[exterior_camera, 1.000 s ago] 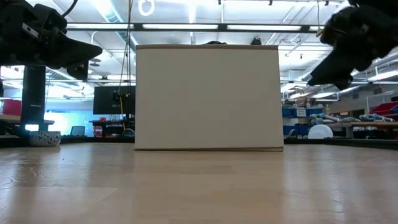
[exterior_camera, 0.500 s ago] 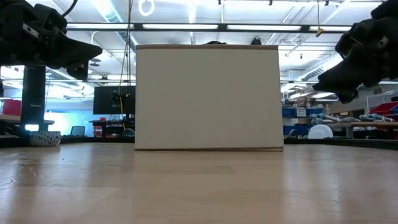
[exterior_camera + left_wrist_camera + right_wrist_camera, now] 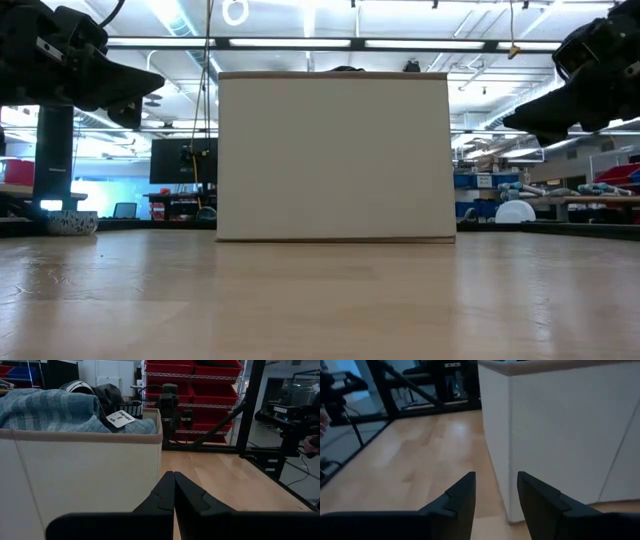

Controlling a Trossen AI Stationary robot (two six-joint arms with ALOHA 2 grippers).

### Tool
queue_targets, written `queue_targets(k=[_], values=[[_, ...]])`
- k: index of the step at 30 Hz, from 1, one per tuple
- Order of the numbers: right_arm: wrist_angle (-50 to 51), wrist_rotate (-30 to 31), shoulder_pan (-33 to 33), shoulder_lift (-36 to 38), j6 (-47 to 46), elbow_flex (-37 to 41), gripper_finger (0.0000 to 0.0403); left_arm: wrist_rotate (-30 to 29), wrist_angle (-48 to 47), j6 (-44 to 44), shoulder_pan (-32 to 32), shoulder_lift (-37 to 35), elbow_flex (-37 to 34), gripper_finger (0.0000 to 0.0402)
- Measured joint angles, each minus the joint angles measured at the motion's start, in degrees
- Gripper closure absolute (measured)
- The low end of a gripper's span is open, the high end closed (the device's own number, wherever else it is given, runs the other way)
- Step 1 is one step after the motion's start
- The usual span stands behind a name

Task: Sort clothes
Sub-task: Return to Home Position

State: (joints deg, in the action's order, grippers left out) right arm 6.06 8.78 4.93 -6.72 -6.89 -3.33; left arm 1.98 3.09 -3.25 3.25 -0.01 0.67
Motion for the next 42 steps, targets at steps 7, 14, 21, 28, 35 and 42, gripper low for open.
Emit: queue_targets(k=[7,14,21,28,35,42], values=[[0.2,0.0,-0.2,-2.3,8.2,0.0,0.0257,0.0,0.1,0.1,0.0,0.0,0.0,0.0394],[0.2,-1.2,-0.2,-6.9,2.0,0.0,0.0257,0.0,1.5,4.4,0.0,0.0,0.0,0.0394],[-2.8,-1.3,-0.2,-8.6,1.1,0.3,0.0257,0.0,1.8,4.5,0.0,0.0,0.0,0.0394],[-3.2,-1.3,-0.2,-8.6,1.1,0.3,0.0257,0.0,1.8,4.5,0.0,0.0,0.0,0.0394],[-3.3,-1.4,-0.2,-8.6,1.1,0.3,0.0257,0.0,1.7,4.5,0.0,0.0,0.0,0.0394],[-3.4,-1.4,-0.2,-8.6,1.0,0.2,0.0257,0.0,1.7,4.5,0.0,0.0,0.0,0.0394]])
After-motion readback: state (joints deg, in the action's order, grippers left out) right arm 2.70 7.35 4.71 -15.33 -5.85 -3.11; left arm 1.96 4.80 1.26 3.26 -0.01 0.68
